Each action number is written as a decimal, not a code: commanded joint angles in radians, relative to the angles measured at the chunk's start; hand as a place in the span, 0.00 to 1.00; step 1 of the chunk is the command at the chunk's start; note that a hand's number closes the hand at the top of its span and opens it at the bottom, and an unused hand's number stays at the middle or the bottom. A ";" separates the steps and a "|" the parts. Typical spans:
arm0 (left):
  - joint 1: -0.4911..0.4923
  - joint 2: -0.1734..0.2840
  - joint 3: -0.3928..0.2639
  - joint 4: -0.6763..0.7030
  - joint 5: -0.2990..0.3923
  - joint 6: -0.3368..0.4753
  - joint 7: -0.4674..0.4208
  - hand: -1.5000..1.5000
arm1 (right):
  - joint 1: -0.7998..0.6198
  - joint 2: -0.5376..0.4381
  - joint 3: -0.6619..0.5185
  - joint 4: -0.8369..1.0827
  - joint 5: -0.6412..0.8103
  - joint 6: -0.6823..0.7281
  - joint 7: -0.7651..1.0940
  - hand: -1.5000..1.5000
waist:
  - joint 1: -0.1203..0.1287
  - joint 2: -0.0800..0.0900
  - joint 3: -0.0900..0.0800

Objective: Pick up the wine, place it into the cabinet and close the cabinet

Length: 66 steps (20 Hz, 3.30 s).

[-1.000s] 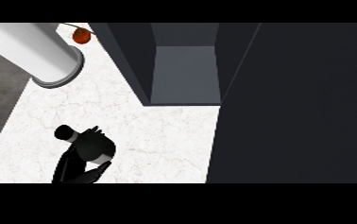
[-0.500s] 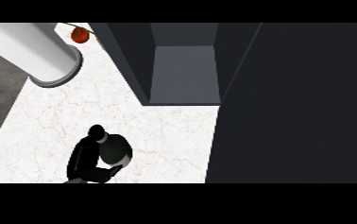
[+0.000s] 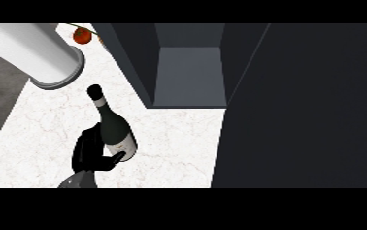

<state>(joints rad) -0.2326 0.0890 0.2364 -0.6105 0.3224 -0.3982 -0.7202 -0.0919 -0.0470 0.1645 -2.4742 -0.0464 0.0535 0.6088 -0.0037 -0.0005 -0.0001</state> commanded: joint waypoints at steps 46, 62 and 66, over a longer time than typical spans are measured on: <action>-0.085 -0.089 -0.699 -0.317 0.507 0.619 0.062 1.00 | 0.026 0.007 -0.114 0.022 -0.118 0.073 -0.050 0.00 | -0.003 0.001 0.000; -0.425 -0.089 -0.766 -0.041 0.793 0.698 0.007 1.00 | 0.053 0.024 -0.099 0.093 -0.109 0.092 -0.118 0.00 | -0.021 0.005 0.000; -0.482 -0.089 -0.702 0.058 0.774 0.618 0.012 1.00 | -0.043 0.008 -0.099 0.102 -0.099 0.068 -0.061 0.00 | -0.013 0.004 -0.001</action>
<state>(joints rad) -0.6636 0.0001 -0.4915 -0.6143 1.0750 0.2506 -0.7092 -0.1036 -0.0412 0.0609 -2.3959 -0.1614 0.1318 0.5519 -0.0193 0.0038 -0.0005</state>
